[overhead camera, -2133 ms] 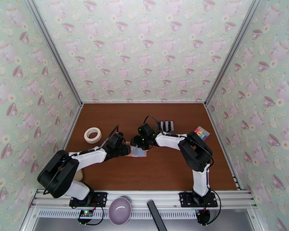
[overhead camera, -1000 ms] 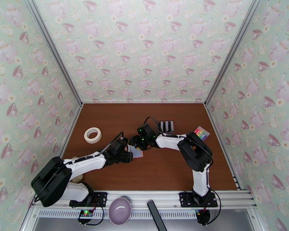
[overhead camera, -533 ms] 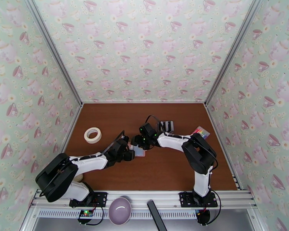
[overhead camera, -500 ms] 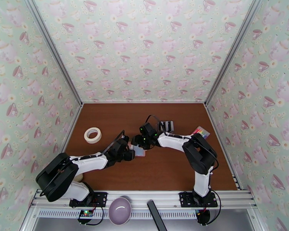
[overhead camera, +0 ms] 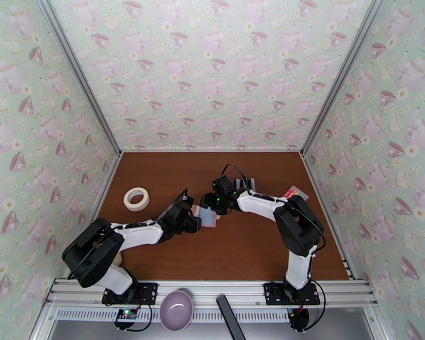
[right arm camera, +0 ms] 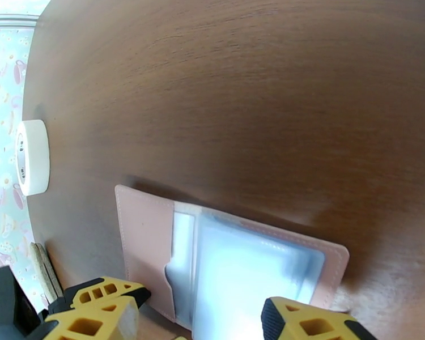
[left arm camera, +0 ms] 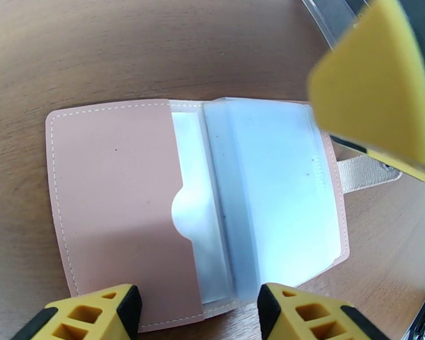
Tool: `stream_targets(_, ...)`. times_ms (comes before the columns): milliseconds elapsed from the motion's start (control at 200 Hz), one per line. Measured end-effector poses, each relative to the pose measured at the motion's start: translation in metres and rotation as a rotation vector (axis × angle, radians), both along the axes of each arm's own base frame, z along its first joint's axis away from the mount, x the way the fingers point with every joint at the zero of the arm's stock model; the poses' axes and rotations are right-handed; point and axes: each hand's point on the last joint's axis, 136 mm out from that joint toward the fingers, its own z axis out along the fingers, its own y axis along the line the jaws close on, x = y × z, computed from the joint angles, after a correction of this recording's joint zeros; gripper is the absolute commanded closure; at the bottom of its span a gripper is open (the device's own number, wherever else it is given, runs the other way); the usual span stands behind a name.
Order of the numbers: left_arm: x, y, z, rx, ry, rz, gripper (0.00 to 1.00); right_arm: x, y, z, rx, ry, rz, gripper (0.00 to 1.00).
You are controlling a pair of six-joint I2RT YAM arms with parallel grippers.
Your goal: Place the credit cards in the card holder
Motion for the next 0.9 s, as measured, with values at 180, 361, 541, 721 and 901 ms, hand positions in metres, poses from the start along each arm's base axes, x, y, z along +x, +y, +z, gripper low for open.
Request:
stream_targets(180,0.004,-0.003,0.0,-0.002,-0.006,-0.003,0.38,0.005,0.004,-0.002,-0.004,0.003,0.0,0.38)
stream_targets(361,0.004,-0.003,0.001,0.0,-0.006,-0.005,0.36,0.01,0.004,-0.011,-0.035,0.008,-0.003,0.38)
stream_targets(541,0.004,-0.005,0.001,-0.007,-0.003,-0.013,0.32,0.01,-0.006,-0.017,-0.089,0.005,-0.012,0.38)
stream_targets(721,0.005,-0.007,0.002,-0.007,-0.001,-0.021,0.3,0.01,-0.007,-0.02,-0.101,0.009,-0.014,0.38)
stream_targets(901,0.011,-0.012,0.001,-0.001,0.002,-0.024,0.28,0.013,-0.003,-0.022,-0.101,0.009,-0.012,0.38)
